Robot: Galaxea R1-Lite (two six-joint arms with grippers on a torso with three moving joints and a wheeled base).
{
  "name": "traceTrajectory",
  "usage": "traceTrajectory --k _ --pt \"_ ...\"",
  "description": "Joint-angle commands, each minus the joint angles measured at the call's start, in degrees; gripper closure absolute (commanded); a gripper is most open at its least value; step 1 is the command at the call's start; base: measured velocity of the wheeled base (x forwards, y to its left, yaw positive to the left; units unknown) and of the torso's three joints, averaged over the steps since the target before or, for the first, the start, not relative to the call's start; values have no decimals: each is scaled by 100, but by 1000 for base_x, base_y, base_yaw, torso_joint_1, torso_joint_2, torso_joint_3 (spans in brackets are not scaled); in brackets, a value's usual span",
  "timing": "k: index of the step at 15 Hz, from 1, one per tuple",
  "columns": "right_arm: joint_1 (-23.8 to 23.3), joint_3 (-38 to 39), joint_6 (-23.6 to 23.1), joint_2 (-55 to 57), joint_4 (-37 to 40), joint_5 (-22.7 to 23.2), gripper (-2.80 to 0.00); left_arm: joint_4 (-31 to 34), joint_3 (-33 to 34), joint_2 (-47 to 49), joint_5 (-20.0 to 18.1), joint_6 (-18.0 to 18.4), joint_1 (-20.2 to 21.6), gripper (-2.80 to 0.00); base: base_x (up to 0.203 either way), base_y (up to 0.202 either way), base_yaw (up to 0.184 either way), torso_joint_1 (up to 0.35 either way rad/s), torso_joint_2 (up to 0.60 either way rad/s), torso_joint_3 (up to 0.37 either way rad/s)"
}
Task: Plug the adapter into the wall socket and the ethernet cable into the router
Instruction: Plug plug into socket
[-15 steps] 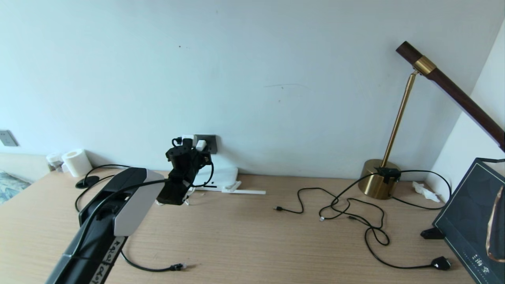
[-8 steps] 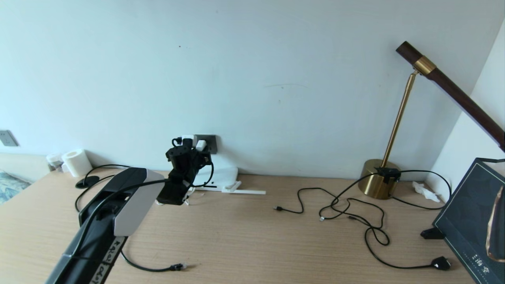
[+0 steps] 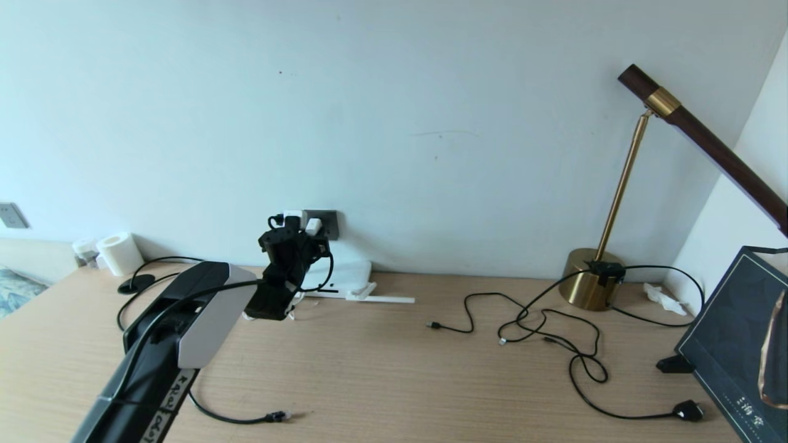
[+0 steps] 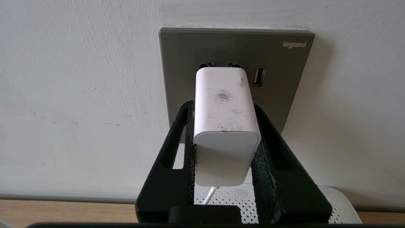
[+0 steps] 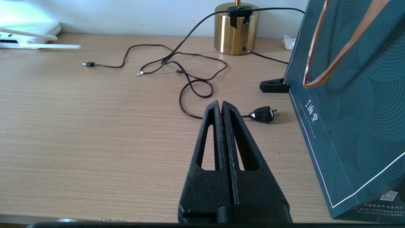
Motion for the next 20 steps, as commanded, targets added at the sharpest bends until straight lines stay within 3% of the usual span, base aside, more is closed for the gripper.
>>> traceTrajectory --k 1,20 --pt "1 -1 1 0 3 0 0 -36 -1 -2 9 0 0 0 0 0 0 0 0 0" --pt "1 -1 1 0 3 0 0 17 -10 6 0 9 0 0 0 0 0 0 0 0"
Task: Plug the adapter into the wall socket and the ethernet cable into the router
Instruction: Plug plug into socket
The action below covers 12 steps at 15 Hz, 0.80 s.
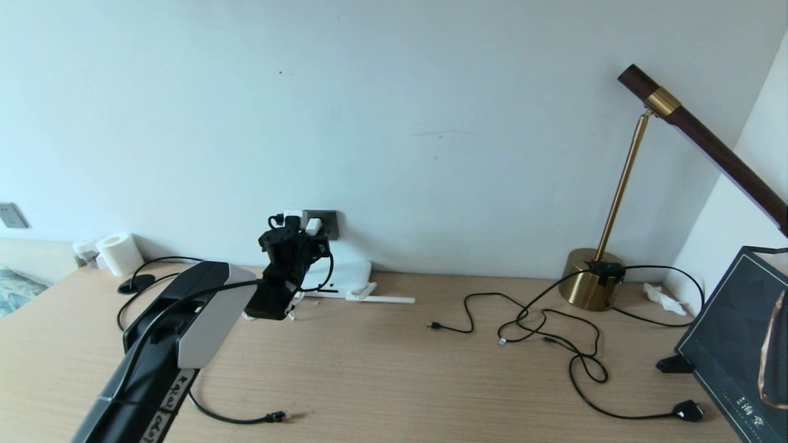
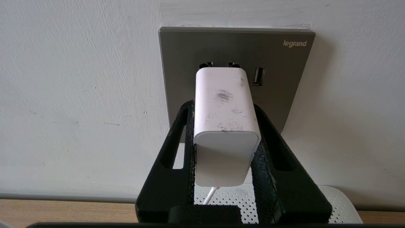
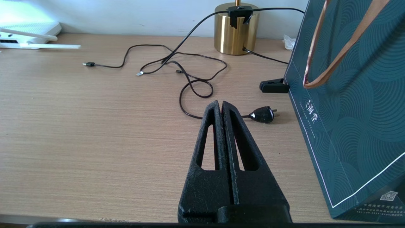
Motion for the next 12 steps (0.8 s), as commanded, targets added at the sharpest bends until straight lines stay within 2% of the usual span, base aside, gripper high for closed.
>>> traceTrajectory --k 1,12 --pt "1 -1 1 -2 3 -3 0 -29 1 2 10 2 3 0 0 0 0 0 0 0" --pt "1 -1 1 -2 3 -3 0 65 -8 -82 7 2 -6 0 0 0 0 0 0 0"
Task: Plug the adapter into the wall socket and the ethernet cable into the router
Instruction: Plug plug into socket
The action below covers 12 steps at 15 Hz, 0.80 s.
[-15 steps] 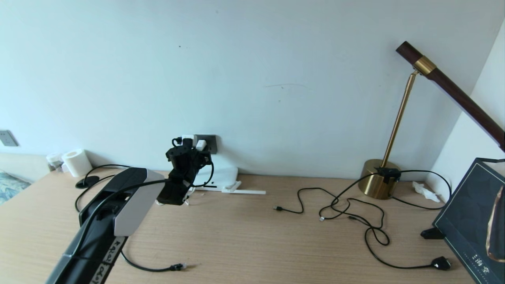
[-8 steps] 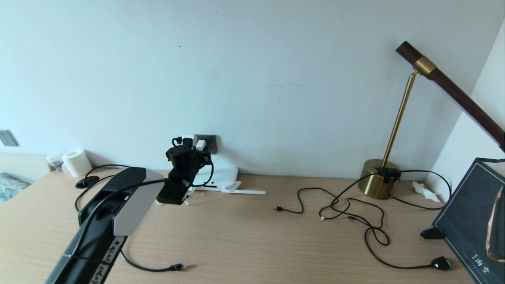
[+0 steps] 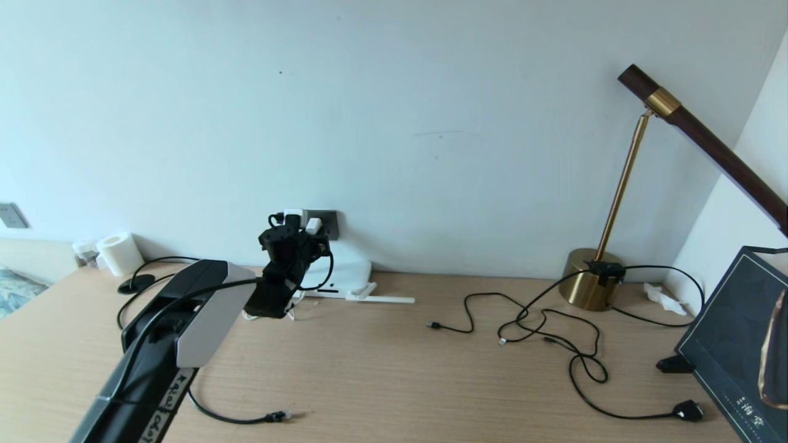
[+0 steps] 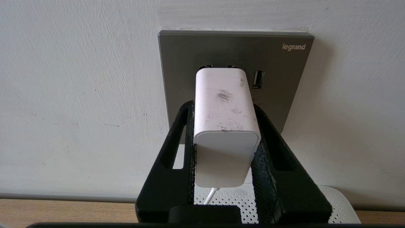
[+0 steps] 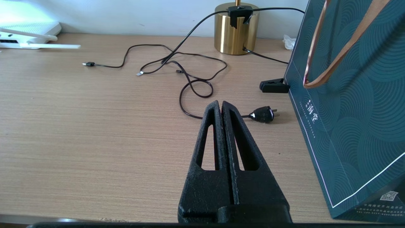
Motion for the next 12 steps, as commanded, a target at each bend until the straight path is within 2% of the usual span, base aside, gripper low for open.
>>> traceTrajectory --k 1,12 --pt "1 -1 2 -2 3 0 0 -38 0 -21 4 1 0 0 0 0 0 0 0 0" --pt "1 -1 2 -2 3 0 0 -38 7 -82 4 1 -62 0 0 0 0 0 0 0"
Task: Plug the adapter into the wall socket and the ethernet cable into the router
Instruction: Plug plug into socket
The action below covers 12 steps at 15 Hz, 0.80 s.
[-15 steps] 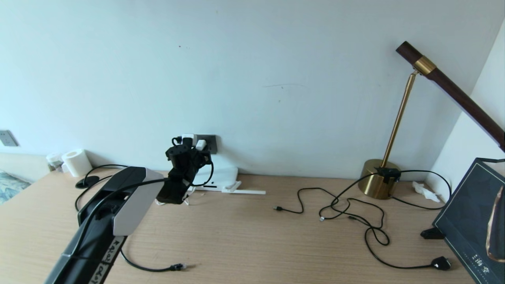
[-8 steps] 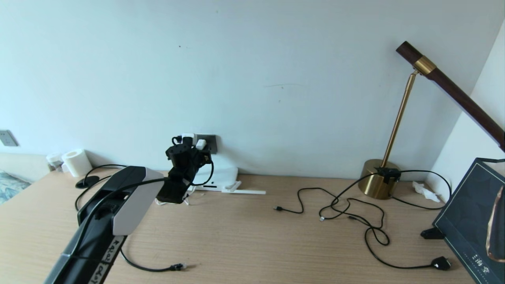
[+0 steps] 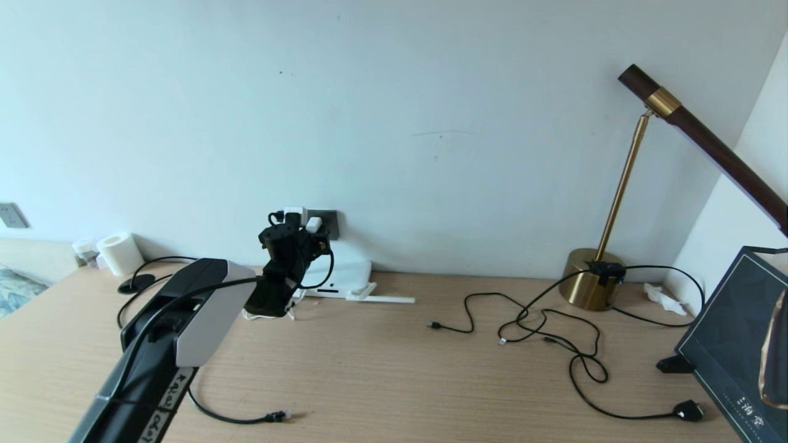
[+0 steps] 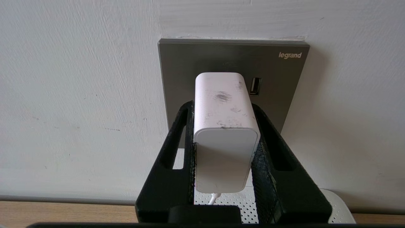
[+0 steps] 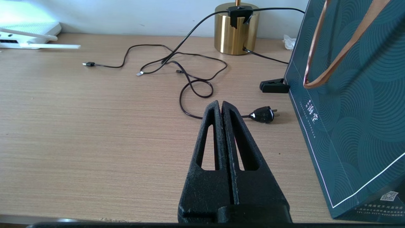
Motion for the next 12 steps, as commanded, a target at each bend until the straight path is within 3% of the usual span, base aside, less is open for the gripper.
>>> traceTrajectory --k 1,12 --pt "1 -1 1 0 3 0 0 -18 -1 -25 9 9 -1 0 0 0 0 0 0 0" --pt "1 -1 1 0 3 0 0 83 -3 -19 2 18 -1 0 0 0 0 0 0 0"
